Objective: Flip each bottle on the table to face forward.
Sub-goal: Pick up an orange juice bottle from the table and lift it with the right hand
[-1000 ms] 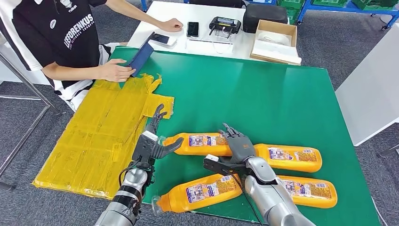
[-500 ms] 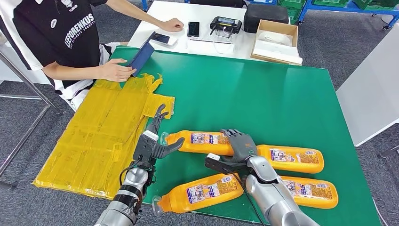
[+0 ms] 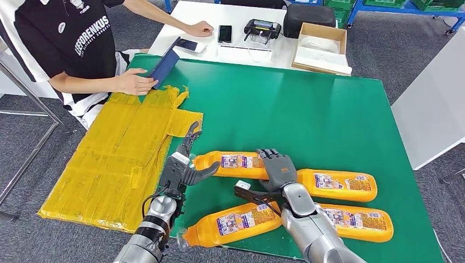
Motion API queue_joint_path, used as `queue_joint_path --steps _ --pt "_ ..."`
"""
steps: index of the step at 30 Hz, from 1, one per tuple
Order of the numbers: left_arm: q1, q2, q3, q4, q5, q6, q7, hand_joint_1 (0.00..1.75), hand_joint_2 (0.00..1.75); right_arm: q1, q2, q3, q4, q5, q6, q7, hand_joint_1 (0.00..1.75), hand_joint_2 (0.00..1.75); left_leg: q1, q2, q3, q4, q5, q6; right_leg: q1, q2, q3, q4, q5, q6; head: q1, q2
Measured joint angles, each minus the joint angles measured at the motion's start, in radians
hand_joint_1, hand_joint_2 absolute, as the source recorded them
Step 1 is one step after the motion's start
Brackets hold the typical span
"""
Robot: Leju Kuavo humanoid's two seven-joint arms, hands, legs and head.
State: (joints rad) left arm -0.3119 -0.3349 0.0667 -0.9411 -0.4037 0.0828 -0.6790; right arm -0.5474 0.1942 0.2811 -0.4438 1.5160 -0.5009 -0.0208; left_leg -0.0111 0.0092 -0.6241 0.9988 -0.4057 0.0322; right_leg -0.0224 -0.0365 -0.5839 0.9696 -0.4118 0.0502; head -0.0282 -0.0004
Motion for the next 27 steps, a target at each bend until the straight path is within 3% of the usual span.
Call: queue_joint_path --steps 7,12,16,27 --pt "0.000 0.000 -0.003 0.000 0.000 0.000 0.000 0.00 1.75 0.000 0.000 0.006 0.001 0.000 -0.002 0.002 1.75 1.75 0.000 0.000 0.000 0.000 0.000 0.000 0.000 0.000 0.000 0.000 0.000 0.000 0.000 0.000" --pt "0.005 0.000 -0.004 -0.005 0.004 -0.005 0.004 0.00 1.75 0.005 0.001 -0.001 -0.002 -0.003 -0.087 0.018 1.75 1.75 0.000 0.000 0.000 0.000 0.000 0.000 0.000 0.000 0.000 0.000 0.000 0.000 0.000 0.000" --pt "0.027 -0.003 -0.007 -0.039 0.009 -0.013 0.004 0.00 1.75 0.020 0.007 -0.045 -0.036 -0.034 -0.138 -0.009 1.75 1.75 0.000 0.000 -0.002 0.000 0.000 0.000 0.000 0.000 -0.001 0.000 0.000 0.000 0.000 0.000" --pt "0.075 -0.004 -0.009 -0.186 0.070 -0.030 -0.021 0.00 1.75 0.046 0.017 -0.171 -0.119 -0.090 -0.161 -0.049 1.75 1.75 0.000 -0.001 -0.005 0.000 0.000 0.000 0.000 0.000 -0.003 0.000 0.000 0.000 0.000 0.000"
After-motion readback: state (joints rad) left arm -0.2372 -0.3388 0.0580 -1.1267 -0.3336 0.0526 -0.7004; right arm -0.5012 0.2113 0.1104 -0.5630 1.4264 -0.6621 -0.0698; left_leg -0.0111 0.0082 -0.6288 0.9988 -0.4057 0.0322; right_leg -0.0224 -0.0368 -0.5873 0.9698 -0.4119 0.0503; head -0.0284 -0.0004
